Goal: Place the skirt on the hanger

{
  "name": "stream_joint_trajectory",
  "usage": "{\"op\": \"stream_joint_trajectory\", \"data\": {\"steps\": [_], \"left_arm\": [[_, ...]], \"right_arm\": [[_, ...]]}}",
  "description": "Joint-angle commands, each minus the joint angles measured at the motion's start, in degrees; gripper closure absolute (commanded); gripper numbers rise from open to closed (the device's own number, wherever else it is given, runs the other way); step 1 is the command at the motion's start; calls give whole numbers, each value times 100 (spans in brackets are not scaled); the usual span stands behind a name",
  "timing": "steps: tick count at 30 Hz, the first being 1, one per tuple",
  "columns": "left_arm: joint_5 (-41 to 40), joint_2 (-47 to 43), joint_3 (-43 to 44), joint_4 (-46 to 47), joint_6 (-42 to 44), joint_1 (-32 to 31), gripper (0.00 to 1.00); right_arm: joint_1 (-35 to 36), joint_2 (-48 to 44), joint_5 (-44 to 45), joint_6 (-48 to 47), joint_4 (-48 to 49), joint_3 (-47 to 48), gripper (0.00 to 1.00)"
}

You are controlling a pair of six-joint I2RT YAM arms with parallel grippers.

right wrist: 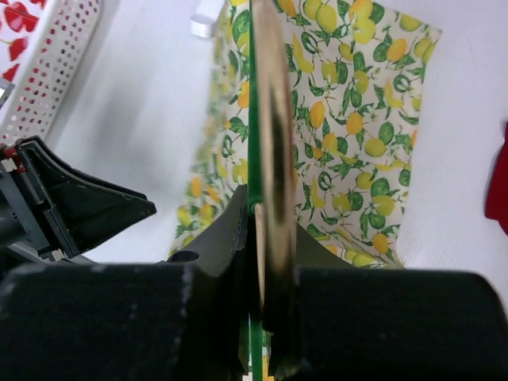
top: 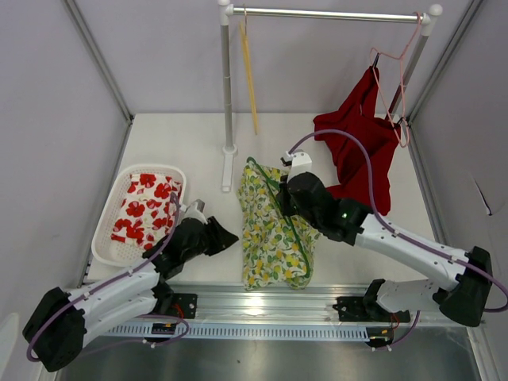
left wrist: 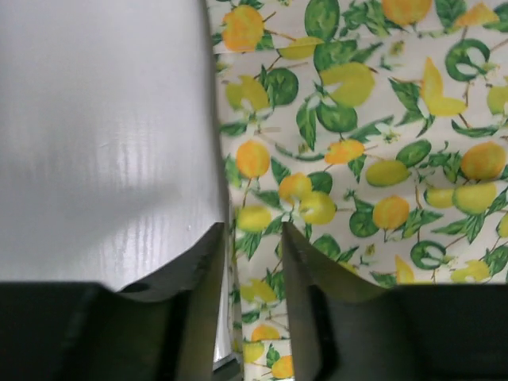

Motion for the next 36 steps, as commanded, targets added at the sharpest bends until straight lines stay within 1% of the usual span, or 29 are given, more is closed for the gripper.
{"op": "stream_joint_trajectory", "data": {"steps": [1,2,4,5,8,11,12,14,15,18,21,23,24,25,27,28,29,30,31,33,35,36], "left_arm": [[203,-269,468,307,414,-108,55],[240,-358,513,228,492,-108,51],[275,-534,609,61,694,-108,49],[267,-674,801,-227,765,-108,49],[258,-894,1153,-563,1029,-108,48],[240,-982,1505,-1019,1275,-99,48],[240,-974,1811,-1247,1406,-99,48],[258,-974,2015,-1441,1521,-99,48],[258,-965,2268,-1521,1600,-99,48],[310,-974,2559,-1785,1741,-99,48],[363,-1018,2798,-1926,1829,-99,48],[407,-1027,2912,-1970,1864,-99,49],[425,-1027,2956,-1996,1890,-99,49],[451,-1018,3000,-2014,1934,-99,49],[477,-974,3106,-2092,2004,-108,49],[504,-965,3167,-2110,2031,-99,49],[512,-939,3228,-2137,2049,-99,49],[539,-930,3264,-2163,2092,-99,49],[574,-913,3290,-2172,2119,-99,49],[600,-851,3378,-2189,2189,-99,49],[635,-755,3448,-2216,2242,-99,49],[653,-719,3527,-2233,2294,-99,50]], "right_arm": [[2,-570,-61,-395,540,-73,100],[2,-659,-113,-456,523,-73,100],[-33,-896,-97,-597,427,-47,100],[-42,-967,-79,-632,365,23,100],[-129,-1195,87,-712,49,155,100],[-392,-1257,132,-887,-434,532,100],[-489,-1257,-7,-975,-670,803,100],[-674,-1205,-61,-1133,-892,1103,100],[-822,-1152,-96,-1186,-1084,1374,100],[-1077,-1091,-280,-1511,-1243,1675,100],[-1368,-1064,-676,-1818,-1183,1965,100],[-1763,-1011,-1105,-1924,-1060,2158,100],[-1921,-1011,-1342,-2107,-825,2185,100],[-2297,-1029,-1614,-2179,-674,2168,100],[-2790,-942,-2274,-2188,-506,2360,100],[-3289,-819,-2615,-2180,-436,2422,100],[-3520,-774,-3037,-2145,-322,2510,100],[-3748,-704,-3258,-2083,-139,2572,100],[-4125,-538,-3495,-1978,-67,2659,100],[-4312,-353,-3821,-1907,178,2931,100],[-4435,-38,-3858,-1889,381,3143,100],[-4480,86,-3954,-1889,417,3413,100]]}}
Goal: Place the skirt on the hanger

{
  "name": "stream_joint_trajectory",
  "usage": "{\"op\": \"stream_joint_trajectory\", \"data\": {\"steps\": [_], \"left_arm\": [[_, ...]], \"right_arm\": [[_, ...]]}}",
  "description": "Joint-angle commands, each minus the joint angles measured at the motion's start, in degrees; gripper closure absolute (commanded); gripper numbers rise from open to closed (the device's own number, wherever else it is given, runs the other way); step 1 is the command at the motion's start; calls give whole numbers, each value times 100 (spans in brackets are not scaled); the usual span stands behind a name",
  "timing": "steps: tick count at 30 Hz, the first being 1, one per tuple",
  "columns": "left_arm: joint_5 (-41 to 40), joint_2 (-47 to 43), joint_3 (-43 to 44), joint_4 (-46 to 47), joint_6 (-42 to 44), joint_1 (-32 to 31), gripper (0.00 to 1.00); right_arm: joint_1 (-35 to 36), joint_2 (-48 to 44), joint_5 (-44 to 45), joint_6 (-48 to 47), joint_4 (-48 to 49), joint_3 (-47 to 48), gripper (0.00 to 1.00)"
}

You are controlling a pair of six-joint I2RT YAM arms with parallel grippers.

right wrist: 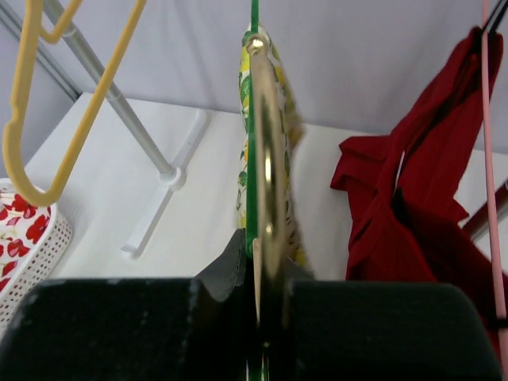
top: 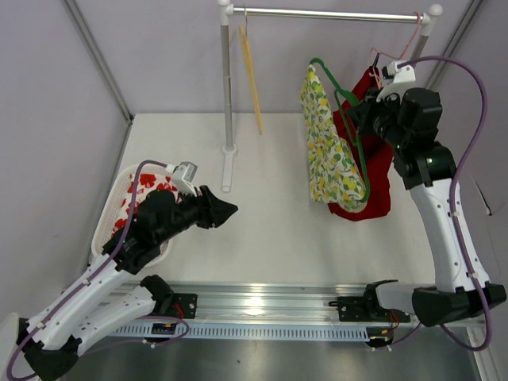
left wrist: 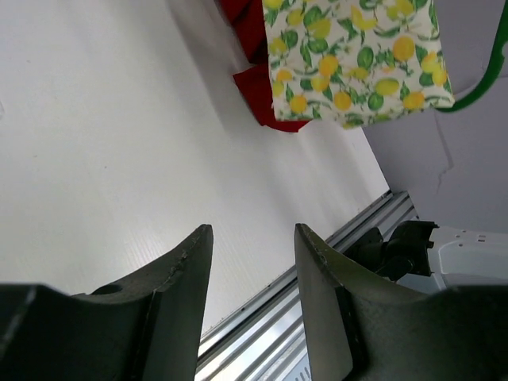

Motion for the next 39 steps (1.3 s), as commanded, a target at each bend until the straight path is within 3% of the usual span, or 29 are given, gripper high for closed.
{"op": "stream_joint_trajectory", "data": {"steps": [1,13,25,39], "left_arm": [[203,133,374,-67,304,-16,50],[431,406,611,-94,418,-16,50],[458,538,813,-173,462,-7,50],[405,617,840,-164,445,-7,50]], "right_arm": [[-148,338,-796,38,1103,858,100],[-412,2122,-410,258,1832,2800,100],[-649,3932,-630,522,1430,5068,100],[-720,4303,-691,592,1517,5017,100]]}}
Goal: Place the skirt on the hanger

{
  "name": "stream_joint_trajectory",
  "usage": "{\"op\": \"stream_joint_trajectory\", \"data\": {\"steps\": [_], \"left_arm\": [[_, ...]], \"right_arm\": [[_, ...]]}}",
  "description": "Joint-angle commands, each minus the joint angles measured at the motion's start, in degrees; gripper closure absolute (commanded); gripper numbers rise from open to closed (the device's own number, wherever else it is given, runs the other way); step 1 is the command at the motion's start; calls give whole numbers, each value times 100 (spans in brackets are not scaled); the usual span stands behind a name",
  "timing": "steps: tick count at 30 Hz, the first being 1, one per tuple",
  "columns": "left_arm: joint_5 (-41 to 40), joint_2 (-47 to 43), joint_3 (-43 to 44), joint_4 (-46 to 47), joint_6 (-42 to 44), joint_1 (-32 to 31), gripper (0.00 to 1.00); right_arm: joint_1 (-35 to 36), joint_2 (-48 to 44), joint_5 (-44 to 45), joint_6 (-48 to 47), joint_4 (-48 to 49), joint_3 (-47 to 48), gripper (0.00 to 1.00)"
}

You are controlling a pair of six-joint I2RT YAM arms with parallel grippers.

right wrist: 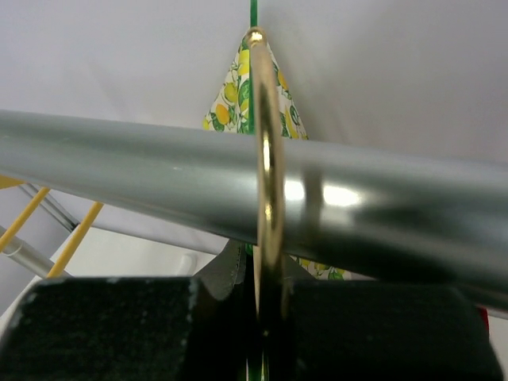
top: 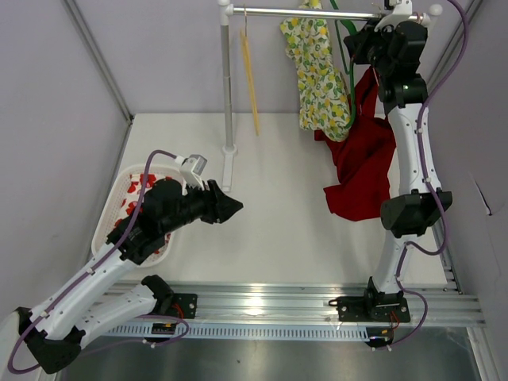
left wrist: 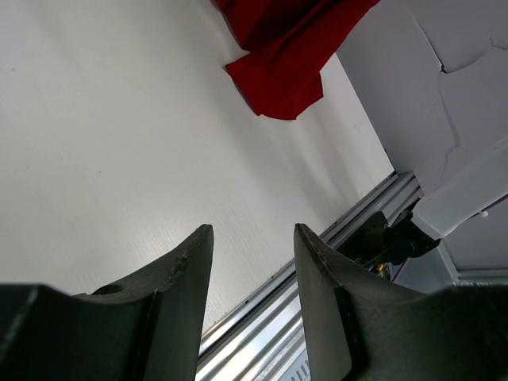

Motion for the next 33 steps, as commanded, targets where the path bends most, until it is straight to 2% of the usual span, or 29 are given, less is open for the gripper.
{"op": "stream_joint_trajectory", "data": {"steps": [1,20,22,26,33], "left_arm": [[90,-23,234,43,69,-7,50],[125,-50,147,70,-2,-7,51],[134,-50,138,79,-2,-16,51],[117,-67,155,79,-2,-7,51],[134,-24,146,131,-2,-16,51]], "right_arm": [[-1,-48,-71,44,474,228,100],[79,-365,123,-97,623,-475,99],[79,-496,193,-97,685,-633,94],[87,-707,290,-53,817,-870,76],[140,-1093,509,-80,791,-1178,55]]}}
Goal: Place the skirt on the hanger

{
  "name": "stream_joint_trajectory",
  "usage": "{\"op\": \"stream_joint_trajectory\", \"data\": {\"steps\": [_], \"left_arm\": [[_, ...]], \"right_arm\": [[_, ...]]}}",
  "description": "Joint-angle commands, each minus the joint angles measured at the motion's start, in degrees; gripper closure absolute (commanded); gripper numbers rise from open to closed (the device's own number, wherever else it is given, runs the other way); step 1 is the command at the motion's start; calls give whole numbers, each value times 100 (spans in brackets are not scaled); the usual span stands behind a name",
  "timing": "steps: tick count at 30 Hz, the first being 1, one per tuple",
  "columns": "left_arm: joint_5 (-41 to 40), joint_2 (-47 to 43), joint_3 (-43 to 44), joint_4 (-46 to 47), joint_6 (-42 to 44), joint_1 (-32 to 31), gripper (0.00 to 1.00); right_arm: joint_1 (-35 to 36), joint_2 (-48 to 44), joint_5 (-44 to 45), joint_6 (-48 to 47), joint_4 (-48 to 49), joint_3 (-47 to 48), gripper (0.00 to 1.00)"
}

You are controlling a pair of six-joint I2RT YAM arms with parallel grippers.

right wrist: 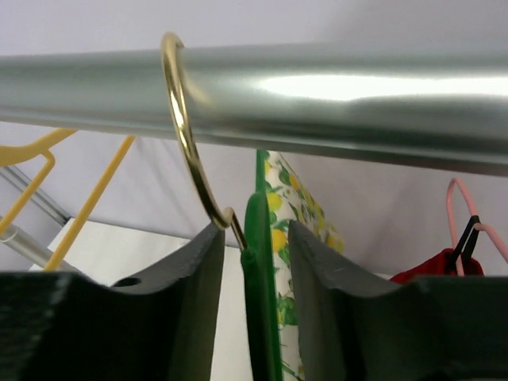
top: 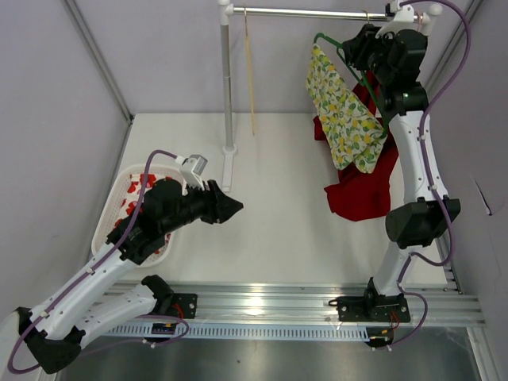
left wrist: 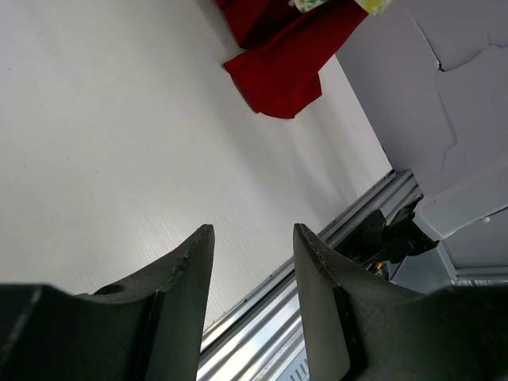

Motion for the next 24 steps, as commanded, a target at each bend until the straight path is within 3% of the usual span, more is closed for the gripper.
{"op": "stream_joint_trajectory", "data": {"steps": [1,7,13,24], "left_arm": [[95,-32,155,127,3,-7,51],[16,-15,208,118,20,-7,50],[-63,91,366,30,99,-7,49],[-625,240,910,-373,240,142,47]], "right_arm": [[74,-541,254,-49,281,-98,53],[127,-1112,816,170,70,-494,36],[154,-1859,1159,443,-158,-1276,26],[259,-3380,1238,1242,-807,-2585,21]]}}
